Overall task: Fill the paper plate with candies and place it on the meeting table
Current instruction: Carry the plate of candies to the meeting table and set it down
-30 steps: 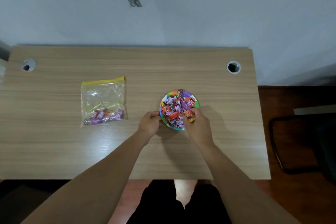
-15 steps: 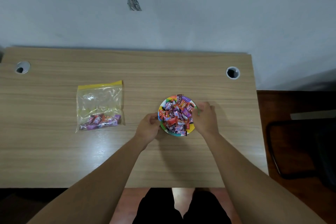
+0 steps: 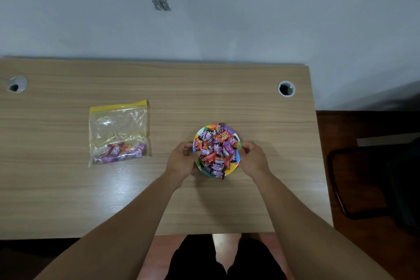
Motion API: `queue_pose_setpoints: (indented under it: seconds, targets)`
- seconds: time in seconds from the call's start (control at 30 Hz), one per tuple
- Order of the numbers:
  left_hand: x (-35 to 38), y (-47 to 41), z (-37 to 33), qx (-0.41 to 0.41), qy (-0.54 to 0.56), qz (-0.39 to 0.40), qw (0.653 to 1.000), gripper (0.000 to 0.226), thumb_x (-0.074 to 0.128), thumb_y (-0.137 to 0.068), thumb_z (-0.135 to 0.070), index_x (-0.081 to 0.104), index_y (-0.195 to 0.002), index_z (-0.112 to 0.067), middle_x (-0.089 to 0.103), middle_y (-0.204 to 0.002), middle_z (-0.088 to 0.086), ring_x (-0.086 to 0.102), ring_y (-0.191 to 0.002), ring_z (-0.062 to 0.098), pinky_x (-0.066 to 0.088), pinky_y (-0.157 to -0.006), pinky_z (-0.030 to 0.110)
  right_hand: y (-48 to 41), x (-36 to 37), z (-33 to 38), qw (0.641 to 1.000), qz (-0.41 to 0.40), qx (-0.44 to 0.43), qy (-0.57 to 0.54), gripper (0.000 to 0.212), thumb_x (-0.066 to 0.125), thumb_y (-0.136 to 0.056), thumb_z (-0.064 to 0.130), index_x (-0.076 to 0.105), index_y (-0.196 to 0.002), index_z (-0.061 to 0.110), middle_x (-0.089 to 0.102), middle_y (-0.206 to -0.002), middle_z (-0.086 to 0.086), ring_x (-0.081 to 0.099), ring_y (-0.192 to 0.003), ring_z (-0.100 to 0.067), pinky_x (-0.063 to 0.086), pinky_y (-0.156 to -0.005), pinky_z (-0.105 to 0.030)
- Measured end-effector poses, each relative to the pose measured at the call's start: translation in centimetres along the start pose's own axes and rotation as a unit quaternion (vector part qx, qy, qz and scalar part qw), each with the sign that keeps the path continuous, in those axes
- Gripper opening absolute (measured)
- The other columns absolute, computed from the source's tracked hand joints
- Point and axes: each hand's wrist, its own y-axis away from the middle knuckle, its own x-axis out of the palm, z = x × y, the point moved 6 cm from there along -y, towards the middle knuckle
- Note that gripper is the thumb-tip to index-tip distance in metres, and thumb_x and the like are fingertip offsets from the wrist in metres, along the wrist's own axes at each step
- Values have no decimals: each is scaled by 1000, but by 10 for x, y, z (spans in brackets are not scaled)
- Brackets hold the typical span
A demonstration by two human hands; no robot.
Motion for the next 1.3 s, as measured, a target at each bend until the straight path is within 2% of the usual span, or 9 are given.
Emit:
queue_pose_setpoints:
  seconds: [0.13,0.27,0.4,0.5,0.63,0.83,0.97,1.2,1.3]
  targets:
    - [-1,11,-1,-4,10,21,1000,32,74,-97,-1,65,-128,-1,73,-127,23,76,-110,42,67,-81,60,9,1,-10,1000,6,10,-18,14,60,-104,20,69,-97,28,74,-94,3,78,-91,-32,65,-87,-55]
    - [-3,22,-4,1,22,51,998,31,70,-100,-1,62,-129,2,74,-122,18,78,-87,27,68,-57,34,22,-7,-12,1000,-2,1,-21,17,57,-104,23,68,-94,30,77,-95,1,77,-90,-29,66,-84,-54]
    - [0,34,-13,22,20,95,995,26,69,-101,-1,63,-126,1,76,-108,11,81,-71,14,66,-57,30,37,-19,-14,998,-2,10,-60,16,56,-106,19,70,-113,15,79,-106,-9,80,-89,-32,69,-76,-54]
    - [2,42,-23,43,-1,113,993,24,71,-100,-5,64,-123,-3,75,-115,22,81,-75,18,67,-61,33,51,-34,-14,996,-10,9,-83,16,56,-106,19,71,-112,16,80,-104,-9,80,-88,-30,69,-74,-51]
    - [11,58,-39,69,-28,127,989,30,73,-99,-8,65,-128,-5,69,-126,33,79,-85,29,70,-68,40,79,-62,-7,992,-15,6,-129,15,54,-108,16,67,-113,14,78,-107,-9,78,-85,-20,64,-56,-27]
    - [43,95,-61,89,-36,182,979,30,76,-97,-9,69,-126,-12,72,-107,18,79,-82,24,67,-67,38,115,-111,-18,982,-25,-13,-189,16,51,-111,19,65,-118,16,77,-112,-9,81,-92,-23,70,-75,-48]
    - [74,128,-65,94,-44,215,971,32,75,-97,-5,70,-128,-11,78,-91,3,79,-78,20,65,-63,34,145,-147,-32,978,-45,-29,-202,15,51,-110,20,66,-114,18,78,-111,-7,82,-92,-23,70,-73,-45]
    - [134,186,-39,110,-74,251,959,32,74,-98,-6,70,-129,-11,79,-97,5,78,-80,21,66,-66,35,199,-200,-96,973,-100,-24,-208,14,52,-110,17,64,-106,22,77,-109,-5,82,-86,-21,70,-66,-40]
    - [162,215,-15,115,-97,268,952,31,73,-98,-7,69,-129,-9,79,-117,14,78,-81,21,66,-66,35,229,-222,-131,969,-129,-17,-210,12,55,-109,20,66,-105,21,79,-106,-6,82,-84,-21,70,-65,-42]
